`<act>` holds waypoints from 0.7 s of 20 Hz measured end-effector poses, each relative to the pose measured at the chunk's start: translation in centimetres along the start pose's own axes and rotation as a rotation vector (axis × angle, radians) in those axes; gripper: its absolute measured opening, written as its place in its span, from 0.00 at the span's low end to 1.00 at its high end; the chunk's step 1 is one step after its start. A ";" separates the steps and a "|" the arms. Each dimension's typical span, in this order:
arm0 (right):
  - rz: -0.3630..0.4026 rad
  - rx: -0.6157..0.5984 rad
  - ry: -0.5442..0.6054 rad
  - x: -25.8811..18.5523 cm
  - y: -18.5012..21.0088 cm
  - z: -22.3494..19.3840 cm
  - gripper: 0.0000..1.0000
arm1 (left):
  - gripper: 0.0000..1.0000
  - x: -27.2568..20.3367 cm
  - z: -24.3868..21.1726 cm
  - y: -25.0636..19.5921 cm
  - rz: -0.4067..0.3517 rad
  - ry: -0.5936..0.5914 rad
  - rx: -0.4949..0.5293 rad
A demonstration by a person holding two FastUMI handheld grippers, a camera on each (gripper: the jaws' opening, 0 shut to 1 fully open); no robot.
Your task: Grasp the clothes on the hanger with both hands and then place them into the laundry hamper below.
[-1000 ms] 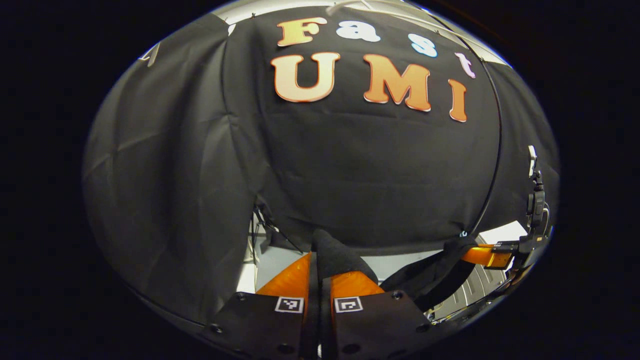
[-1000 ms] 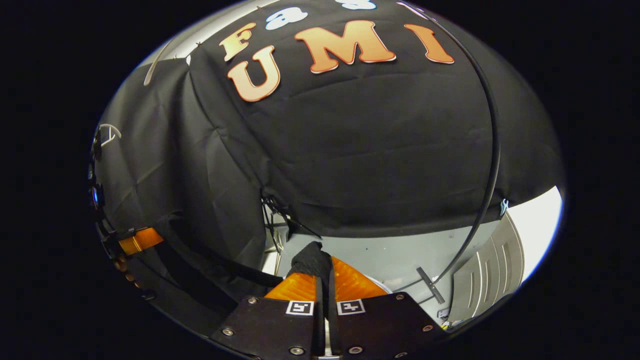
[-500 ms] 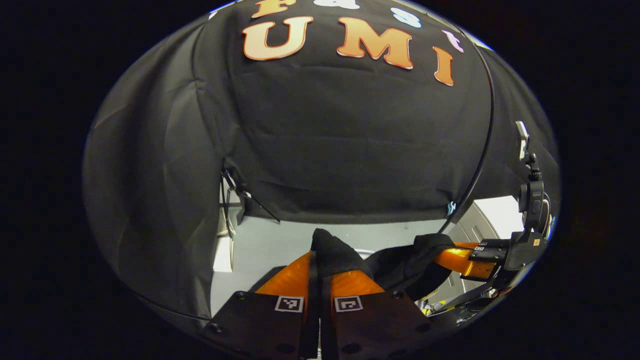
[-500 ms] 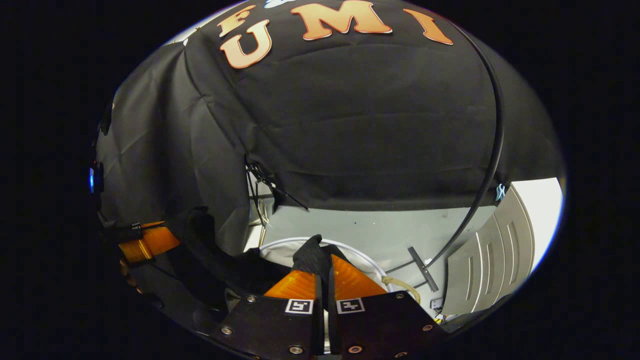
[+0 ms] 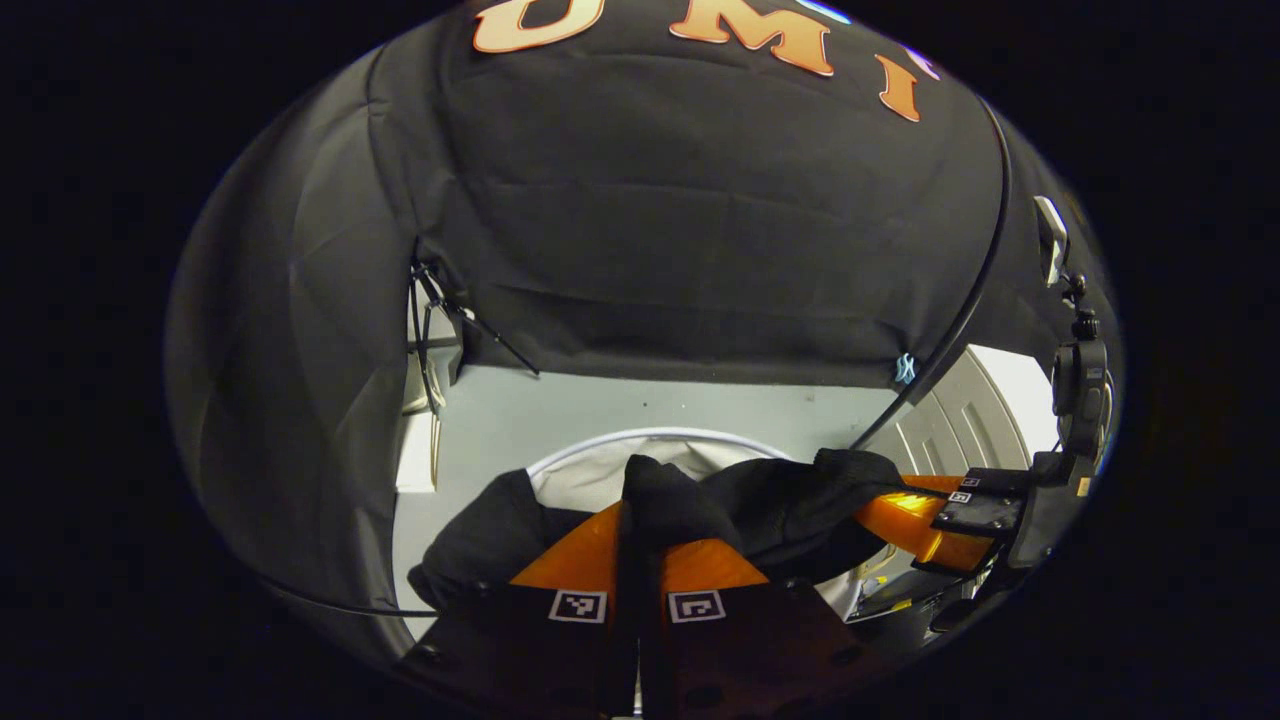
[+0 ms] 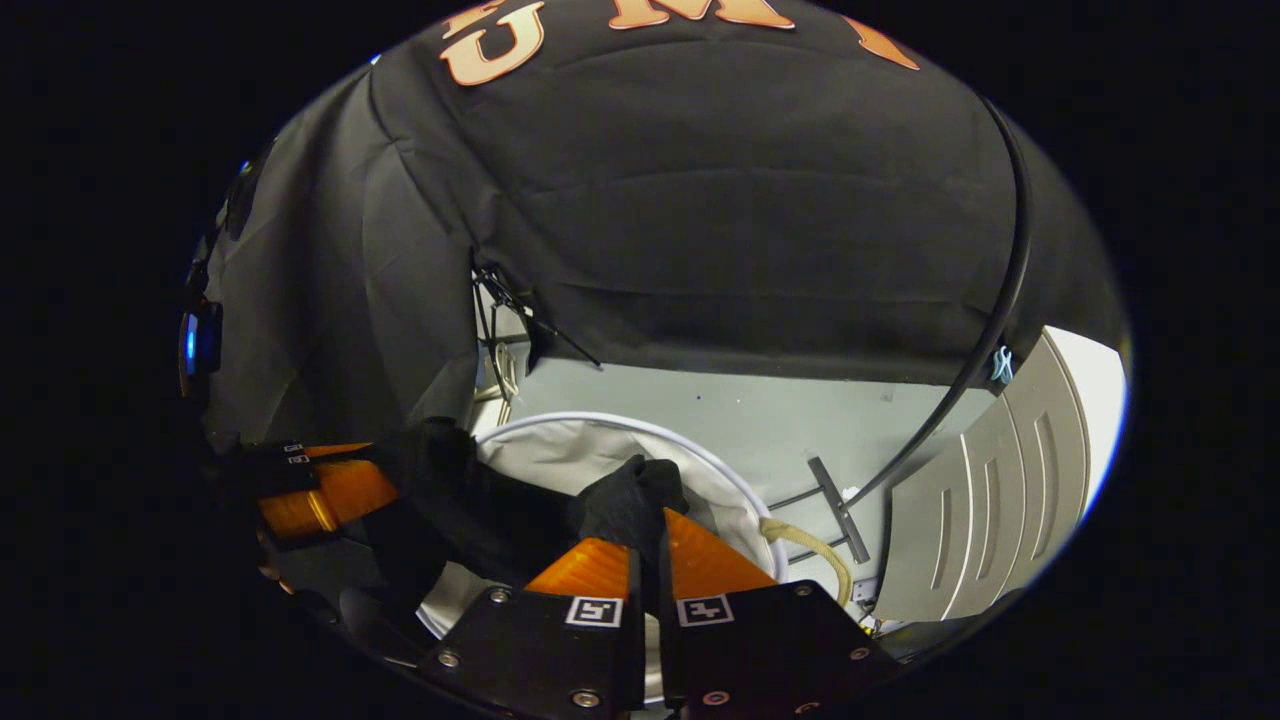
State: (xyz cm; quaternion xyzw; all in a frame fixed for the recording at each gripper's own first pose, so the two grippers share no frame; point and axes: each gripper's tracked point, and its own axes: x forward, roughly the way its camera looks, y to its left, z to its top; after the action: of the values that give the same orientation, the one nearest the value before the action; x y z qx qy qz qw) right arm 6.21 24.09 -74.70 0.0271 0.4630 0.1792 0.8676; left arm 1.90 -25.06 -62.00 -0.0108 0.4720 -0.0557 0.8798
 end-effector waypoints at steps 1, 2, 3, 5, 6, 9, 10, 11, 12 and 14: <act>-0.005 -0.004 0.012 0.4 -0.1 -0.4 0.06 | 0.09 0.0 -0.3 -0.4 0.000 0.015 0.000; -0.011 -0.010 0.021 0.7 -0.2 -0.7 0.08 | 0.09 0.1 -0.6 -0.6 -0.001 0.029 -0.003; -0.017 -0.019 0.031 1.0 -0.3 -1.1 0.08 | 0.09 0.2 -1.1 -0.7 -0.003 0.045 -0.009; -0.029 -0.036 0.047 1.2 -0.9 -1.6 0.11 | 0.09 0.6 -1.8 -0.7 -0.004 0.082 -0.012; -0.032 -0.037 0.052 1.2 -0.9 -1.8 0.11 | 0.09 0.7 -1.9 -0.6 0.000 0.094 -0.011; -0.037 -0.041 0.066 1.4 -0.7 -2.0 0.13 | 0.13 0.7 -2.3 -0.8 0.003 0.111 -0.014; -0.040 -0.044 0.070 1.4 -0.8 -2.3 0.14 | 0.13 0.6 -2.3 -0.9 0.004 0.114 -0.021; -0.042 -0.045 0.074 1.4 -0.8 -2.4 0.04 | 0.14 0.6 -2.3 -0.9 0.003 0.118 -0.028; -0.038 -0.040 0.084 1.4 -0.7 -2.5 0.14 | 0.14 0.5 -2.3 -0.8 0.007 0.120 -0.037; -0.040 -0.024 0.084 1.2 -0.7 -2.4 0.16 | 0.25 0.3 -2.4 -0.5 0.021 0.129 -0.046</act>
State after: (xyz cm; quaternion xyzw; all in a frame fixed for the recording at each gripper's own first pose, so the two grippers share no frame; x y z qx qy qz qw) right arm 5.09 23.54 -77.17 -0.0003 0.4972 0.1685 0.8511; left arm 0.03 -25.49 -63.60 -0.0224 0.5291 -0.0361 0.8475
